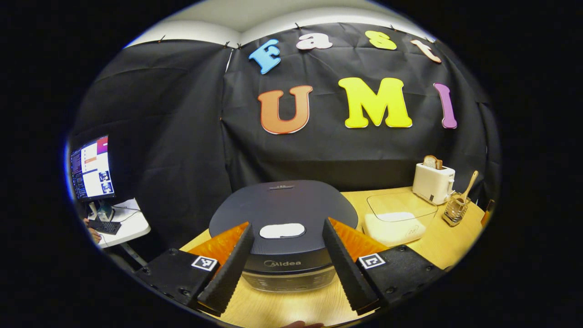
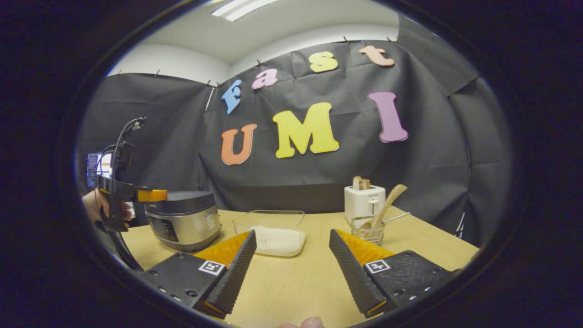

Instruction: Close the left gripper, press the button to open the rice cooker; take a wooden spoon from the chopstick holder with the right hand, scoop a spoonful of rice and pour it into the rice cooker, then put the wooden spoon back into the chopstick holder.

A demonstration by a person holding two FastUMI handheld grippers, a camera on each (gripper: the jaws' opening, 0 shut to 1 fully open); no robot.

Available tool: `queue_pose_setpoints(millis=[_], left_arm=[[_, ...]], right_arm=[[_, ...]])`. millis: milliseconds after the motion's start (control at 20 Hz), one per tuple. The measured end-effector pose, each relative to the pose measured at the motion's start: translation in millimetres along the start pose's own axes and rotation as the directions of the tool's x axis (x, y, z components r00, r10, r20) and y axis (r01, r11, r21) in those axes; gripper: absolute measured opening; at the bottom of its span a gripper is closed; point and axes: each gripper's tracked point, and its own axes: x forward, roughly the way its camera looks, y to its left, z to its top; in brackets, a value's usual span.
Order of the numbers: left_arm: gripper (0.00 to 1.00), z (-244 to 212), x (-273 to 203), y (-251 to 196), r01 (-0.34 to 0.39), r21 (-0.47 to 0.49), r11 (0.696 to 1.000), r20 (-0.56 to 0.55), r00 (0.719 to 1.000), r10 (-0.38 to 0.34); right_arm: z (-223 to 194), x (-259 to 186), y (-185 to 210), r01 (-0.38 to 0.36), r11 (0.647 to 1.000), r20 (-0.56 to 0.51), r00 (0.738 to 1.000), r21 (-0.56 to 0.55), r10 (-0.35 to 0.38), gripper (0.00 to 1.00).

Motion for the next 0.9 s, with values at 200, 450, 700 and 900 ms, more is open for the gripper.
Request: queue_pose_setpoints(millis=[200,450,700,900], left_arm=[[0.95,6.8,0.7,1.6,-0.001,-0.007,1.000,0.034,0.999,0.001],[0.97,10.1,-3.3,-8.3,0.008,-0.038,0.999,0.066,0.998,-0.006],[0.98,44.3,-29.1,-36.9,0.043,-0.026,0.999,0.192,0.981,-0.037],[0.98,45.4,-56.9,-68.7,0.100,0.008,0.995,0.244,0.965,-0.099]], right_arm=[[0.9,8.5,-7.6,0.027,0.999,-0.002,1.000,0.033,-0.027,0.91],[14.0,14.7,-3.2,0.050,0.998,0.023,0.998,0.042,-0.051,0.95],[30.5,22.1,9.9,0.058,0.998,0.057,0.997,0.016,-0.059,0.95],[47.5,21.8,14.6,0.086,0.996,0.097,0.991,0.023,-0.088,0.95]])
